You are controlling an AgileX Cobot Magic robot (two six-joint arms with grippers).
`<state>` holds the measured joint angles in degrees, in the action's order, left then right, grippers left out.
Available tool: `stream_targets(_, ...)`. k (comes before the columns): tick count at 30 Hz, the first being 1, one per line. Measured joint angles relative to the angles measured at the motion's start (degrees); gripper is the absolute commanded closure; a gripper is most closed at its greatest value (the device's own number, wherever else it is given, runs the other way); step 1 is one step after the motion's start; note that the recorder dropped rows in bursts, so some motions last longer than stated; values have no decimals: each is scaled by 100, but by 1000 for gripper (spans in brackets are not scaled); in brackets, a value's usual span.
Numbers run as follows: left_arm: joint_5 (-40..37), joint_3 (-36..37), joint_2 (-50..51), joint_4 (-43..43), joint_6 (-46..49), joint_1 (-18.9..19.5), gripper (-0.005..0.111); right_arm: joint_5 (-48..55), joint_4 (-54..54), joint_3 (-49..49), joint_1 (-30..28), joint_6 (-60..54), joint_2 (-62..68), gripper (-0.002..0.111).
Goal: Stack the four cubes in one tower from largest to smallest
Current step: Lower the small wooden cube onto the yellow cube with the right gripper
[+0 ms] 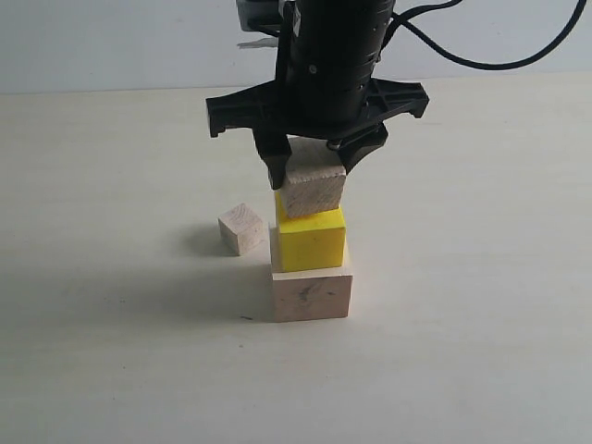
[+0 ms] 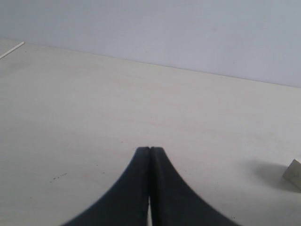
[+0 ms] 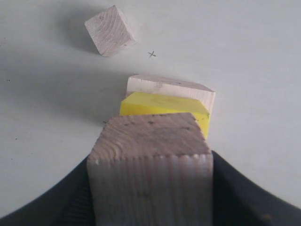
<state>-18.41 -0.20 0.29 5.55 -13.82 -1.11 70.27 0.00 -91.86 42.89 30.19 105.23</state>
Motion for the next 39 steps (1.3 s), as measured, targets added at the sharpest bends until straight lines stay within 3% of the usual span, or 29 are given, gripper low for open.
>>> stream_targets(39, 0, 0, 0, 0, 0, 0, 107, -21, -41, 428, 0, 256, -124, 108)
